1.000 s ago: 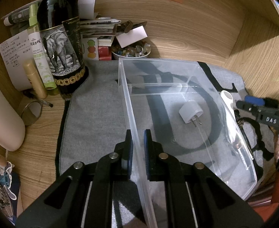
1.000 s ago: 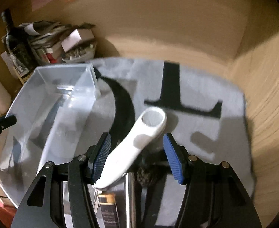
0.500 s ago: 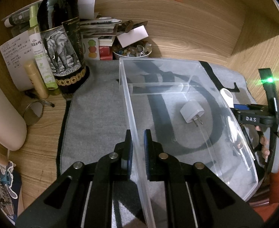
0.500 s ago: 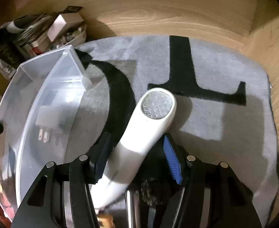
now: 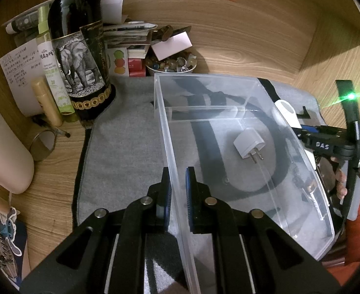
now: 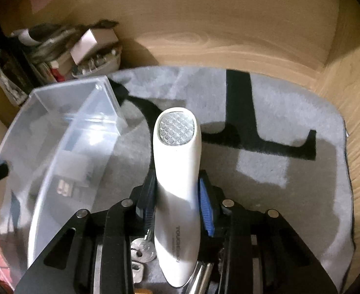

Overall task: Organize rigid objects
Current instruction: 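Grasp the white handheld device on the mat with the right gripper, then lower the white device into the clear box and open the right gripper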

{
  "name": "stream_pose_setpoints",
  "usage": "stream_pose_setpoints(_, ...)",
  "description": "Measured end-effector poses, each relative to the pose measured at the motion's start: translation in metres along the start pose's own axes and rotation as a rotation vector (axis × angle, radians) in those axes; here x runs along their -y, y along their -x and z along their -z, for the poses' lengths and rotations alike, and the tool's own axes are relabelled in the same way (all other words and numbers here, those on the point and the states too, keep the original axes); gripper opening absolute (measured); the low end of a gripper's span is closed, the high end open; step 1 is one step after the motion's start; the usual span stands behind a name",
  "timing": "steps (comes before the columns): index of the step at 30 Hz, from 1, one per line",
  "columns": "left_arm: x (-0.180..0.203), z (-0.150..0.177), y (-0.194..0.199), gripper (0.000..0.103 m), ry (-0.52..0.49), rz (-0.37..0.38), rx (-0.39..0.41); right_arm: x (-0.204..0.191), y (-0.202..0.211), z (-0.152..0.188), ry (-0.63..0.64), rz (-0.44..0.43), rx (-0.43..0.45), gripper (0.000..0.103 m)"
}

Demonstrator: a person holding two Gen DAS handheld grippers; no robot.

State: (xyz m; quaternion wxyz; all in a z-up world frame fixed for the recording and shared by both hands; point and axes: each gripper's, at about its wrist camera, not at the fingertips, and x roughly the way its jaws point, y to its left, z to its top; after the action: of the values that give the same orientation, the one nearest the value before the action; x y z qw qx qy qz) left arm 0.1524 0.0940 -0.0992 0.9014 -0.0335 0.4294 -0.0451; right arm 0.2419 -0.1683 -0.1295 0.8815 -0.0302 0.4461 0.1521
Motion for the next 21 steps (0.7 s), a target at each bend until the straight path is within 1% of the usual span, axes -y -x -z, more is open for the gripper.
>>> stream_pose_setpoints(5,0.0,-0.001,-0.001,0.01,0.003,0.0,-0.004,-0.001,0.024,-0.005,-0.014,-0.023,0.069,0.03)
stream_pose_setpoints(11,0.0,-0.001,-0.001,0.01,0.002,-0.002,-0.003,-0.013,0.056,-0.015,0.008,-0.037,0.162,0.03)
stream_pose_setpoints(17,0.0,-0.001,-0.002,0.01,-0.002,-0.004,-0.001,-0.034,0.084,-0.022,0.049,-0.084,0.241,0.03)
stream_pose_setpoints(21,0.0,-0.002,-0.002,0.01,-0.002,-0.005,0.0,-0.055,0.091,-0.026,0.101,-0.12,0.266,0.03)
